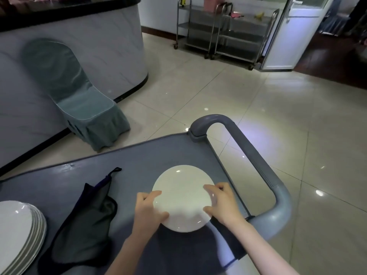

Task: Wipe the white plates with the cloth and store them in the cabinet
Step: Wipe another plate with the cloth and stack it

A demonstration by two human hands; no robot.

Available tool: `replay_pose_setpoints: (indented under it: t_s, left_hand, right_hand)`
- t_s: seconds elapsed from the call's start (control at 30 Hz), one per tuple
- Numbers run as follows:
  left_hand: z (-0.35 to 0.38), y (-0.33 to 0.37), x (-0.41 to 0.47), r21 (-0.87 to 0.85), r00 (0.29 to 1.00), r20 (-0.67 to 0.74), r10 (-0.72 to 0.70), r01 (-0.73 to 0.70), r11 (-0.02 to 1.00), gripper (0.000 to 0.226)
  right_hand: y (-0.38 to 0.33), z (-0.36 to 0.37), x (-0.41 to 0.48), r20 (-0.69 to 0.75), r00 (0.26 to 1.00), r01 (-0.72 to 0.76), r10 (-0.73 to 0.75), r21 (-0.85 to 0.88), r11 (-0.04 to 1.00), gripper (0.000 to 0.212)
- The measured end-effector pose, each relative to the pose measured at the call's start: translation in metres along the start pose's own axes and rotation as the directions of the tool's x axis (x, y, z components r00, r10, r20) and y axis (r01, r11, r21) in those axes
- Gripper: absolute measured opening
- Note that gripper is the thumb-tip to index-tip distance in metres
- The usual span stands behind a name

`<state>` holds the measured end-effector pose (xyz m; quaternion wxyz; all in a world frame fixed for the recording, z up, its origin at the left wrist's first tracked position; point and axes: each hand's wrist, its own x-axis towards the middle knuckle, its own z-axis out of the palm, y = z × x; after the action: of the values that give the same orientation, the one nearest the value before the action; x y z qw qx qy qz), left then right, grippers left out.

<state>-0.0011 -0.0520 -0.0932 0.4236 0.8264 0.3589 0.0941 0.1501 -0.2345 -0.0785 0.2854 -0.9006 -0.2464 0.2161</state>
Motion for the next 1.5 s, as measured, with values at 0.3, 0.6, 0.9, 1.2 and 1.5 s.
replay_pose_setpoints:
  t_s: [0.3, 0.6, 0.9, 1.2, 1.5]
  left_hand:
    - [-0.038, 0.0, -0.005, -0.309, 0.998, -0.003, -0.07, 0.065, 0.949, 0.062]
    - [-0.111, -0.042, -0.028, -0.547, 0.979, -0.095, -0.18, 0.1, 0.831, 0.06]
    - [-0.153, -0.109, -0.021, -0.201, 0.959, -0.24, -0.149, 0.101, 0.974, 0.053]
    - [-0.149, -0.154, -0.037, 0.486, 0.96, -0.281, 0.002, 0.14, 0.863, 0.04]
    - [-0.198, -0.062, -0.021, -0.131, 0.897, -0.442, -0.016, -0.046, 0.99, 0.012]
  right_hand:
    - [-0.03, -0.011, -0.001, -0.1, 0.986, -0.063, 0.134, 0.521, 0.851, 0.078]
    - [-0.097, 0.031, -0.007, 0.323, 0.944, -0.317, 0.063, 0.842, 0.436, 0.052]
    - [-0.13, 0.067, -0.002, 0.404, 0.913, -0.391, 0.061, 0.823, 0.412, 0.053]
    - [-0.134, 0.069, -0.004, 0.43, 0.895, -0.422, 0.114, 0.741, 0.522, 0.033]
    - [-0.134, 0.067, -0.016, 0.392, 0.914, -0.391, 0.104, 0.785, 0.481, 0.035]
